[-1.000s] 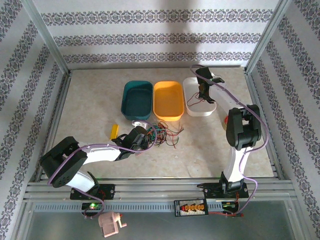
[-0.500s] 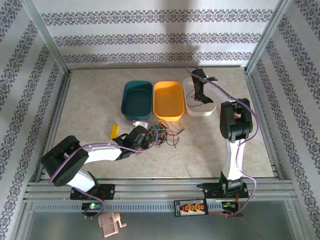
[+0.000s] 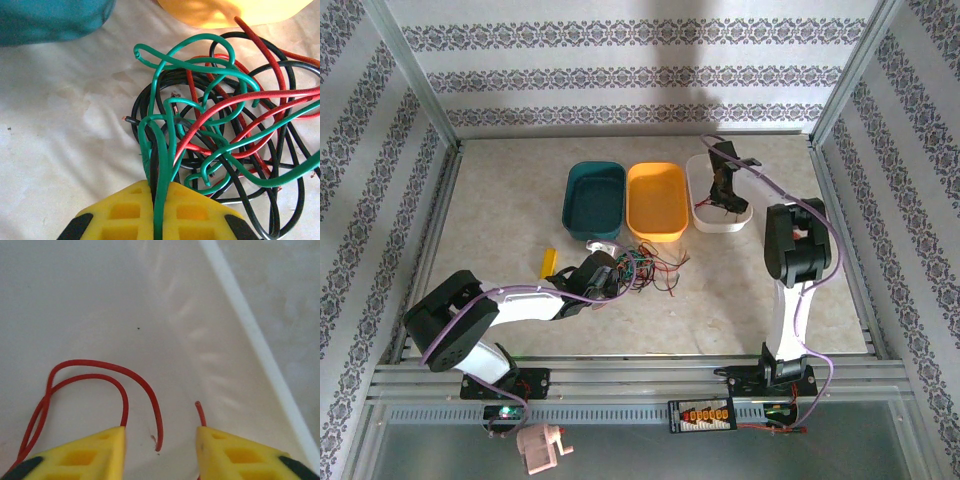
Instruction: Untangle the cables
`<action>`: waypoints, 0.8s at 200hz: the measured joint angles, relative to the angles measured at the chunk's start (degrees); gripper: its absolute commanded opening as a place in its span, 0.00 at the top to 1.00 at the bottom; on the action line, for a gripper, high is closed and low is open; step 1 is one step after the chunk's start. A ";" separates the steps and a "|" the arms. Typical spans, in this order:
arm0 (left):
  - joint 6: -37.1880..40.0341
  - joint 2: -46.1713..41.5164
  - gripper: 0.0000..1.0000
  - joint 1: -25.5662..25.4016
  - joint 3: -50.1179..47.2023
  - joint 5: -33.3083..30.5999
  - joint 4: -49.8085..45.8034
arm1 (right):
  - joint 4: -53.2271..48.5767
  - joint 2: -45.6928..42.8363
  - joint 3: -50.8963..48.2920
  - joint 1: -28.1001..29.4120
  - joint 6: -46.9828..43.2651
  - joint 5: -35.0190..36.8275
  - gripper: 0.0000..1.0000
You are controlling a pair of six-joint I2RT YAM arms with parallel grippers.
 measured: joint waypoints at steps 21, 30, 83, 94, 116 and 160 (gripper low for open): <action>0.00 0.00 1.00 0.00 0.00 -0.02 0.00 | 1.51 -4.07 -1.92 0.02 -0.26 0.04 0.48; 0.00 0.00 1.00 0.00 0.00 0.00 0.00 | 2.29 -6.25 -2.89 0.02 -0.48 0.02 0.47; 0.00 -0.02 1.00 0.00 0.00 0.00 0.00 | 7.13 -20.72 -13.05 2.89 -3.82 -1.05 0.48; 0.00 -0.04 1.00 0.00 0.00 0.00 0.00 | 7.67 -23.87 -16.52 5.55 -5.77 -2.51 0.48; 0.00 -0.07 1.00 0.00 0.00 0.00 -0.02 | 9.18 -28.57 -23.39 13.25 -10.95 -6.95 0.50; -0.02 -0.09 1.00 0.00 0.00 -0.02 -0.02 | 9.81 -30.34 -32.98 22.95 -15.32 -19.12 0.63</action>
